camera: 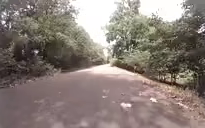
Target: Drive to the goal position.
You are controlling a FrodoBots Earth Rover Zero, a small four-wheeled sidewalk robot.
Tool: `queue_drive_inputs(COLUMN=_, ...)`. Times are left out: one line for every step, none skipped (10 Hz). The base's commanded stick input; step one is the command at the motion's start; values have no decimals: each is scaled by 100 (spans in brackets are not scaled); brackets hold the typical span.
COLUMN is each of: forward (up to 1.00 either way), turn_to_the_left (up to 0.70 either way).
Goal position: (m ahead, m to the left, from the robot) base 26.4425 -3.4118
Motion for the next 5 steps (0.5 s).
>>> queue_drive_inputs(forward=70, turn_to_the_left=0)
queue_drive_inputs(forward=70, turn_to_the_left=0)
queue_drive_inputs(forward=70, turn_to_the_left=0)
queue_drive_inputs(forward=70, turn_to_the_left=0)
queue_drive_inputs(forward=70, turn_to_the_left=0)
